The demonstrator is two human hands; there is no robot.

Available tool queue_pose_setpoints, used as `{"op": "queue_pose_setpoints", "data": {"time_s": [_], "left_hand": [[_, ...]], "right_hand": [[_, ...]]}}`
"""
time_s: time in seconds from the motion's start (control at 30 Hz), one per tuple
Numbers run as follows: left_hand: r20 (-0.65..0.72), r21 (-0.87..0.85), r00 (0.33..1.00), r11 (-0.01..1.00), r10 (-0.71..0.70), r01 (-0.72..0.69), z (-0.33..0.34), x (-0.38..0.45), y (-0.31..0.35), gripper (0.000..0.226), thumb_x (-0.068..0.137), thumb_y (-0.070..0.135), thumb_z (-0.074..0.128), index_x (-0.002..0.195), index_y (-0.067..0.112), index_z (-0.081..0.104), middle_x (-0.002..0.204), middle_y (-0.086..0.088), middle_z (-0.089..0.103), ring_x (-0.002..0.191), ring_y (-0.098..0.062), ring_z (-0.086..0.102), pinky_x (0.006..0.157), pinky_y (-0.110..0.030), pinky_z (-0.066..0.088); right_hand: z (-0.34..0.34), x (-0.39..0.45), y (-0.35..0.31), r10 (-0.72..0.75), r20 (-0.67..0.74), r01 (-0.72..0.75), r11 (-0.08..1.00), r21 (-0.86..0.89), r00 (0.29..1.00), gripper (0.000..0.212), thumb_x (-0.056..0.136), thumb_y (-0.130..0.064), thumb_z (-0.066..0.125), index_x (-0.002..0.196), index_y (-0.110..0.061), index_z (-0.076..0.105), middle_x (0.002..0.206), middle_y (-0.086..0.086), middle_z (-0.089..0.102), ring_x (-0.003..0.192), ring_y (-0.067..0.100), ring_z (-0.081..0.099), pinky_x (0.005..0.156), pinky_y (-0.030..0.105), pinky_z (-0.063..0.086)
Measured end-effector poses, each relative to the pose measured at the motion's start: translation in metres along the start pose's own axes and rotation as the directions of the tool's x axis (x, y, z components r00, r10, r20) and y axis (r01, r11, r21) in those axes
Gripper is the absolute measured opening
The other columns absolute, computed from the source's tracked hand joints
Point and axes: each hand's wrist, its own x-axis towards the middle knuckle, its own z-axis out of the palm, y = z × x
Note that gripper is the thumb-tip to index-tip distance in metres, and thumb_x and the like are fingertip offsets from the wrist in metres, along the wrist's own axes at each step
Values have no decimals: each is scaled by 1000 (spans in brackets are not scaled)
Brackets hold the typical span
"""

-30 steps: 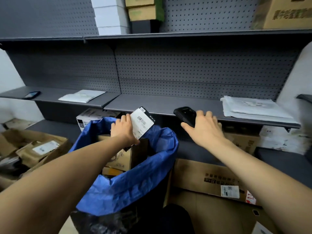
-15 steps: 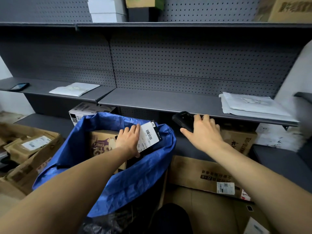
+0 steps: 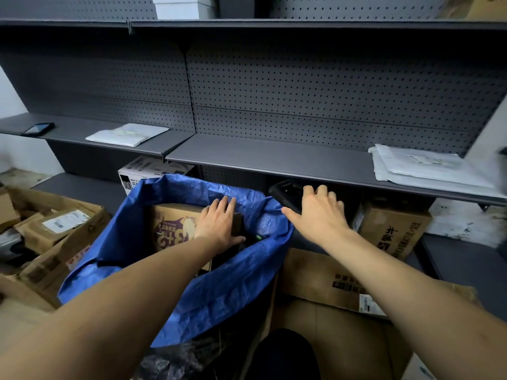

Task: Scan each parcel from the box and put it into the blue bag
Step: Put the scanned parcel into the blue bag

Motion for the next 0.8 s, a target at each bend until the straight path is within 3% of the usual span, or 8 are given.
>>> {"op": "queue_pose_setpoints", "data": {"time_s": [0.13, 0.5, 0.8], "left_hand": [[-39, 18, 999, 1000, -3, 3, -1, 4, 0, 94, 90, 60, 55, 158, 16, 7, 164, -8, 12, 150, -28, 13, 121, -43, 18], [-43, -64, 999, 998, 5, -8, -5, 8, 35, 71, 100, 59, 25, 158, 19, 13, 164, -5, 15, 150, -28, 14, 121, -44, 15], [-78, -54, 985, 986, 152, -157, -4, 24, 123, 68, 100, 58, 23, 156, 20, 21, 163, -6, 22, 149, -28, 19, 119, -42, 18]], "right_hand": [[2, -1, 4, 5, 6, -5, 1000, 8, 1000, 67, 90, -66, 52, 127, -9, 48, 127, 17, 50, 120, 37, 49, 96, 49, 42], [1, -8, 41, 71, 16, -71, 997, 13, 997, 69, 90, -67, 50, 128, -9, 48, 130, 17, 50, 122, 39, 47, 96, 48, 42], [-12, -26, 130, 215, 37, -215, 976, 13, 976, 72, 92, -66, 49, 135, -9, 44, 133, 18, 47, 124, 38, 46, 99, 49, 41]]}}
